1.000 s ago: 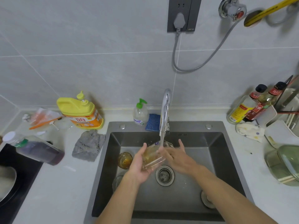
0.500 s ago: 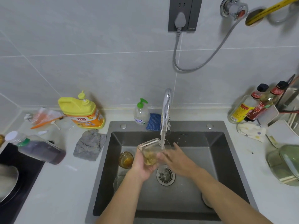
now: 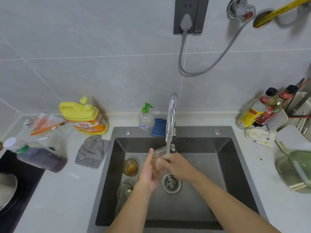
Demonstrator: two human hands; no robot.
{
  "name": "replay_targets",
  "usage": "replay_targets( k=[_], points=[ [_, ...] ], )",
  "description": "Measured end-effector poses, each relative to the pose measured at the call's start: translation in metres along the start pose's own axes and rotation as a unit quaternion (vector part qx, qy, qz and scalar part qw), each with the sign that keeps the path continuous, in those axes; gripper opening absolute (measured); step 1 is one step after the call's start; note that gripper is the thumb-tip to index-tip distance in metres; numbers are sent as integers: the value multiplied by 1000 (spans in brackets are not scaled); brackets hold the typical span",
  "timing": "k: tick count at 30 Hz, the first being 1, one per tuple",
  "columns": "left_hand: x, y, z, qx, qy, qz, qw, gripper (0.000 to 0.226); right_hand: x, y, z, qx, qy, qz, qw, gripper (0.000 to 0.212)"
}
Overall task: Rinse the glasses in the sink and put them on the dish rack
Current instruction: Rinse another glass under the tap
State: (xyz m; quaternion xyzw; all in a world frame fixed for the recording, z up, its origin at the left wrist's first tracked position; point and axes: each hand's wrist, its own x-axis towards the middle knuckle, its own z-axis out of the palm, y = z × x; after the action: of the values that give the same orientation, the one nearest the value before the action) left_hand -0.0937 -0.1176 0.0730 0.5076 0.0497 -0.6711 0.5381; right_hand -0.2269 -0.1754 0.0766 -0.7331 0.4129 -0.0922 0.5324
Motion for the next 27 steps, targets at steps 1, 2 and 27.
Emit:
replay_targets(
  k=[1,2,27],
  points=[
    [-1,-1,2,1,-2,7,1000,46,1,-1,1,34,11,13,999,34],
    [0,-1,4,3,-1,6,1000,49,-2,-8,-1,40,9,10,999,37],
    [-13,18,9,-17,32,-144,989,50,-22,18,-4,128,104,17,986,72]
  ],
)
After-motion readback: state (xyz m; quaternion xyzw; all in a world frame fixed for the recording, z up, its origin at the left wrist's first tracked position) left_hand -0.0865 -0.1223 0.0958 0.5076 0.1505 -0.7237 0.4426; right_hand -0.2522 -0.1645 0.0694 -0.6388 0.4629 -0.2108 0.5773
